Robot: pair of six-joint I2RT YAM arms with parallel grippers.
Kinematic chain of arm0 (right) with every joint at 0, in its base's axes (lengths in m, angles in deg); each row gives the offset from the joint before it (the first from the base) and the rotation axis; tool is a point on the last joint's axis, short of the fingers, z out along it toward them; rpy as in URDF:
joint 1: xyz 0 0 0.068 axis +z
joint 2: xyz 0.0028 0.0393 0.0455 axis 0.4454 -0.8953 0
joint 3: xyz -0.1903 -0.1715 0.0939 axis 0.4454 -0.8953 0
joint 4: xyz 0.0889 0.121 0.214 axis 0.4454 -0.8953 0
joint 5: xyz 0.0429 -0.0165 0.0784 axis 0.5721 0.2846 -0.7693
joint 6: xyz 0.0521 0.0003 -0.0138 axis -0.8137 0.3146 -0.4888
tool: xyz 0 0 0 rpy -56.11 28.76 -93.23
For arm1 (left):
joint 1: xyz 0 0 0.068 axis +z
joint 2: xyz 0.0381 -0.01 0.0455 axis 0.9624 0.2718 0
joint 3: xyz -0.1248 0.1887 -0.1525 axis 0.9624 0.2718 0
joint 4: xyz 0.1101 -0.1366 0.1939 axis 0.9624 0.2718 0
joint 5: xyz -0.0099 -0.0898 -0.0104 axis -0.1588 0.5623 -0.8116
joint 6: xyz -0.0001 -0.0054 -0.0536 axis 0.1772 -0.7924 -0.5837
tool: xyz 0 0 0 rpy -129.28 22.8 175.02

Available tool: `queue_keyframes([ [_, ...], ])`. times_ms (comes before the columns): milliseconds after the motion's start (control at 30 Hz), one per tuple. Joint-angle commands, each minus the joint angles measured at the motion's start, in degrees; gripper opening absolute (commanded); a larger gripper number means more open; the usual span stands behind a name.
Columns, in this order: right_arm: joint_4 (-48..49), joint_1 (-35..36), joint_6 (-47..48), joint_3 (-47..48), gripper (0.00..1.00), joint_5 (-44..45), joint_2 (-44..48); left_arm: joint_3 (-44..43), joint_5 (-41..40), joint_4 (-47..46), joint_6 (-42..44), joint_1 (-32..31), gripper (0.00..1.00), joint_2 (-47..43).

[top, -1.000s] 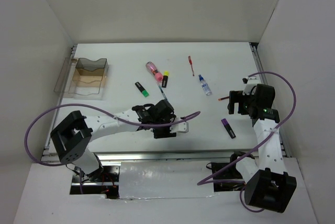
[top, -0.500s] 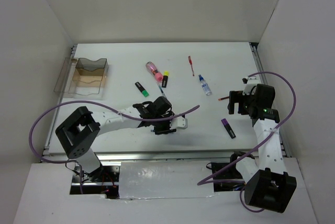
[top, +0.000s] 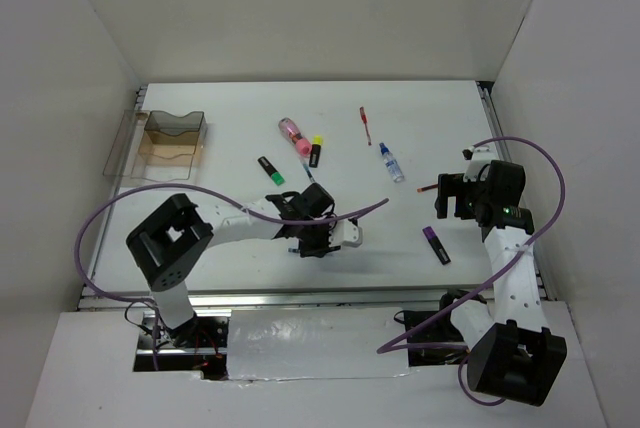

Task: Sort the stationery into containers
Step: Pick up the pen from the center of the board, then place the pen in the storage box.

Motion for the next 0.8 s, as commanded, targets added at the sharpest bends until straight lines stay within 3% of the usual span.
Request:
queue_keyframes([
  [0,-0.71,-0.22,0.63,-0.25,1.00,-0.11,0.04,-2.22,0.58,3.96,2.19,-0.17,0.31,2.89],
  [167,-0.71,-0.40,0.72,-0.08,1.00,-0.20,0.13,-1.87,-4.25,1.77,-0.26,-0.52,0.18,1.93],
  [267,-0.71,-0.40,0.72,-0.17,1.00,-0.20,0.30,-4.50,-8.21,3.34,-3.94,0.09,0.00,1.31],
  [367,-0.71,-0.40,0.81,-0.25,1.00,-0.29,0.74,-8.27,-7.08,6.32,-9.92,4.12,0.00,-2.45],
  [533,-0.97,-0.49,0.90,-0.25,1.00,-0.90,1.53,-18.02,-3.21,15.19,-18.63,18.44,0.00,-8.00],
  [667,-0.97,-0.49,1.34,-0.43,1.00,-1.69,1.88,-25.07,0.84,22.58,-20.30,39.31,0.00,-11.95],
  [767,-0.97,-0.57,1.42,-0.43,1.00,-2.04,1.71,-33.06,-3.45,26.54,-18.91,50.15,0.00,-9.87],
])
